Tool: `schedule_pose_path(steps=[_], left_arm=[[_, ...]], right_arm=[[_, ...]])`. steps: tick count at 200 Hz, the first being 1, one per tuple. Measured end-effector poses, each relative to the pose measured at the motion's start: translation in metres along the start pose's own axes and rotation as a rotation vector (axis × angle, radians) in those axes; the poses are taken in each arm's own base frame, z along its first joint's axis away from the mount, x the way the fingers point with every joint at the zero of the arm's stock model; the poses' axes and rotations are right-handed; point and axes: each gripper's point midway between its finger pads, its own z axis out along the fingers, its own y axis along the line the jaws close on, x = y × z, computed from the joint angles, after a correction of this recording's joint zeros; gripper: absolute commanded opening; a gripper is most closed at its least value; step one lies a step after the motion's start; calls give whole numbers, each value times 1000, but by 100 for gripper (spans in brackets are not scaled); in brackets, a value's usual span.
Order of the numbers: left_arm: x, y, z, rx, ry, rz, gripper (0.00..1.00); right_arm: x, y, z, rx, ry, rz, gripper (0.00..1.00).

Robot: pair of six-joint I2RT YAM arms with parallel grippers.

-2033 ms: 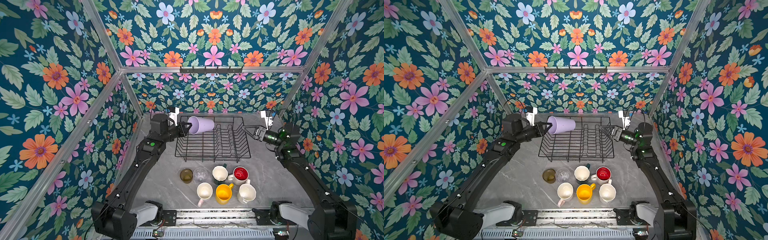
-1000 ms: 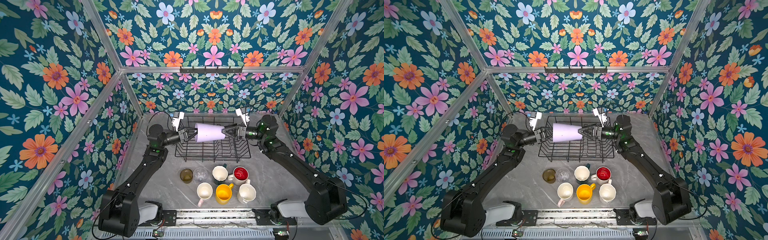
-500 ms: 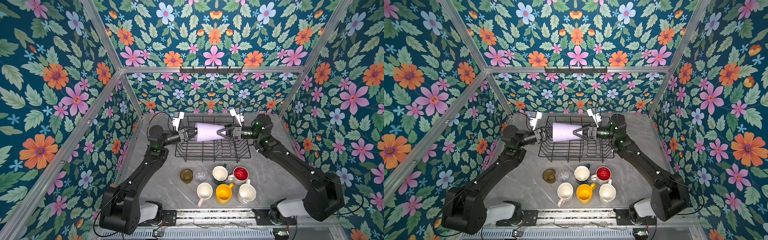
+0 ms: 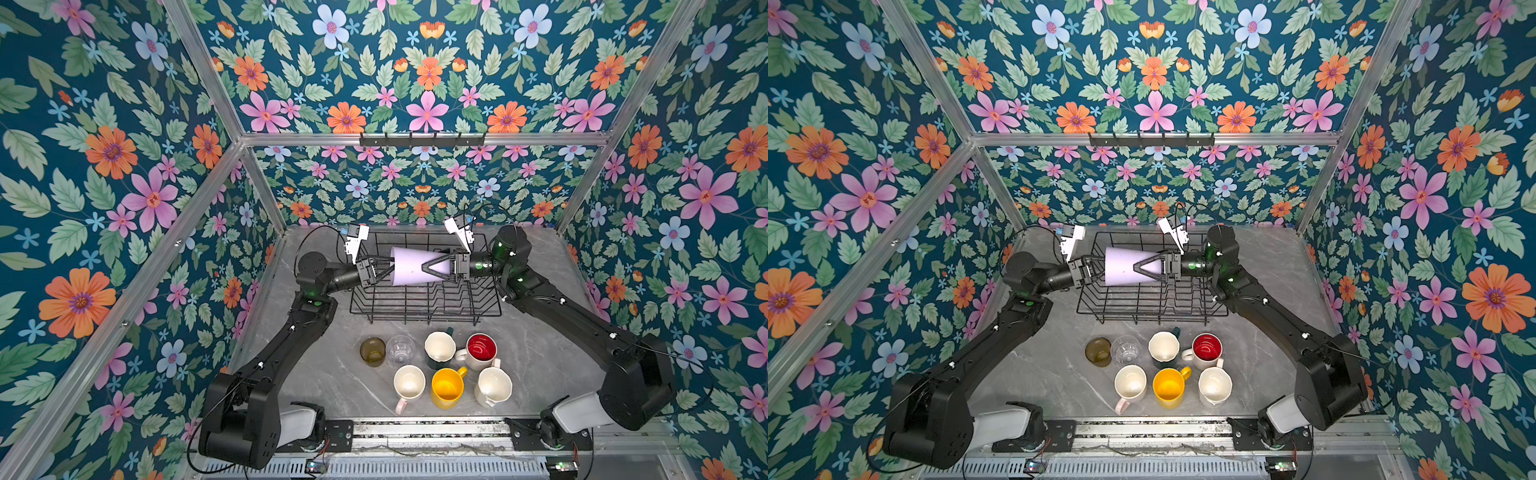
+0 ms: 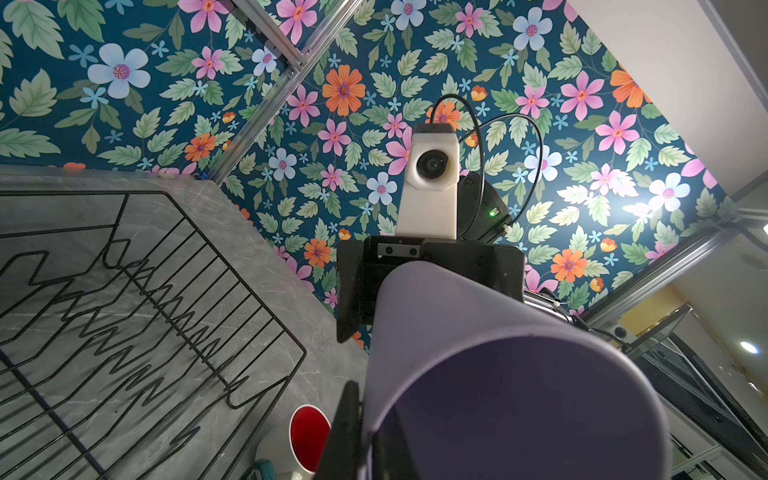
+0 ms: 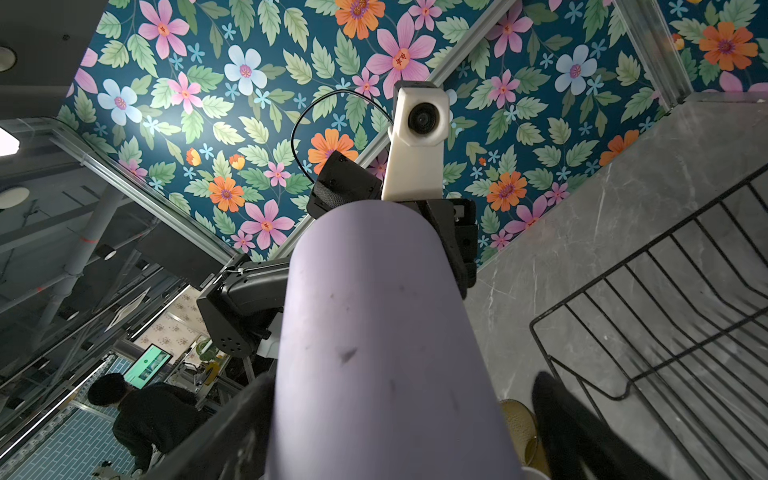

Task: Load the cups into the dish rack
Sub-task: 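Grasp the tumbler's closed end with the right gripper, holding with left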

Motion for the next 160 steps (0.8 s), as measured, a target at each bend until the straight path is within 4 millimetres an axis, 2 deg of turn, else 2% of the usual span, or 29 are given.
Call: schedule_pose_path(steps=[65, 103, 160], left_arm=[[1, 2, 1, 7, 3, -5, 0], [0, 2, 2, 30, 2, -26, 0], [-5, -3, 3, 67, -10, -41, 0]], right_arm=[[3, 1, 9, -15, 20, 8, 89], [7, 0, 8, -14, 30, 18, 93], [15, 4, 7, -23, 51, 13, 91]])
